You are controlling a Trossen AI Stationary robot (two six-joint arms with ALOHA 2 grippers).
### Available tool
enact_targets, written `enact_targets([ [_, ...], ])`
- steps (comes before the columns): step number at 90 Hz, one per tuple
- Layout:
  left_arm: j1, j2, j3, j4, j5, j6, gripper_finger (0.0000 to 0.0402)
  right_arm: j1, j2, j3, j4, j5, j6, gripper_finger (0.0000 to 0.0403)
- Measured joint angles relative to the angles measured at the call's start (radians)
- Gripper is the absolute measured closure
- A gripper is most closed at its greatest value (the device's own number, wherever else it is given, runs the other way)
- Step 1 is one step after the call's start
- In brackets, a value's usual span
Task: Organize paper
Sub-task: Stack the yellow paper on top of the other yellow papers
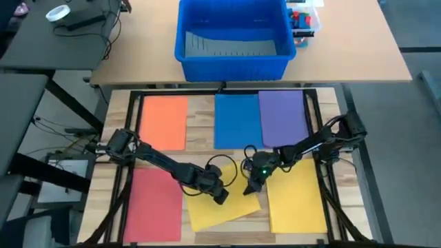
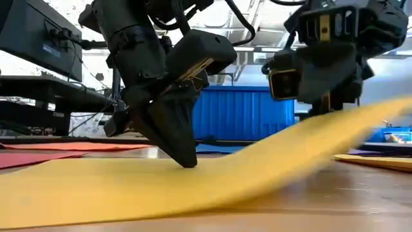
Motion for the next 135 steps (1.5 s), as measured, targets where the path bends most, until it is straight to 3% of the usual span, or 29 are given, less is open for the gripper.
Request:
enact_targets([
  [13, 0.002, 0.003, 0.0, 0.026, -0.003, 0.002, 0.0401, 0.002, 0.002, 0.001, -0.004, 0.049, 0.005, 0.0231],
  [31, 0.003, 0.0, 0.034, -0.004, 0.01, 0.134, 0.0401, -0.002, 0.001, 0.001, -0.02, -0.001, -0.124, 0.0385],
  [36, 0.003, -0.009, 0.061, -0.051, 0.02, 0.203, 0.0401, -0.015, -0.009, 0.001, -0.044, -0.072, -0.154, 0.0392],
  [46, 0.003, -0.058, 0.139, -0.204, 0.031, 0.345, 0.0401, -0.052, -0.091, 0.001, -0.118, -0.311, -0.216, 0.0401],
  [59, 0.008, -0.124, 0.231, -0.411, 0.01, 0.495, 0.0401, -0.11, -0.306, 0.002, -0.319, -0.57, -0.297, 0.0402],
  [67, 0.011, -0.151, 0.254, -0.467, 0.004, 0.574, 0.0401, -0.142, -0.444, 0.002, -0.526, -0.657, -0.461, 0.0403],
  [79, 0.012, -0.17, 0.258, -0.472, 0.001, 0.628, 0.0401, -0.168, -0.6, 0.003, -0.887, -0.59, -0.7, 0.0403],
  [97, 0.013, -0.168, 0.258, -0.485, 0.0, 0.632, 0.0401, -0.185, -0.669, 0.078, -1.396, -0.253, -0.886, 0.0403],
  [105, 0.013, -0.168, 0.258, -0.485, 0.001, 0.651, 0.0401, -0.171, -0.672, 0.146, -1.561, -0.195, -0.992, 0.0403],
  [111, 0.013, -0.168, 0.258, -0.485, 0.003, 0.67, 0.0401, -0.158, -0.671, 0.189, -1.63, -0.192, -1.057, 0.0403],
  [135, 0.022, -0.169, 0.258, -0.485, 0.005, 0.699, 0.0402, -0.056, -0.671, 0.209, -1.617, -0.26, -1.087, 0.0403],
])
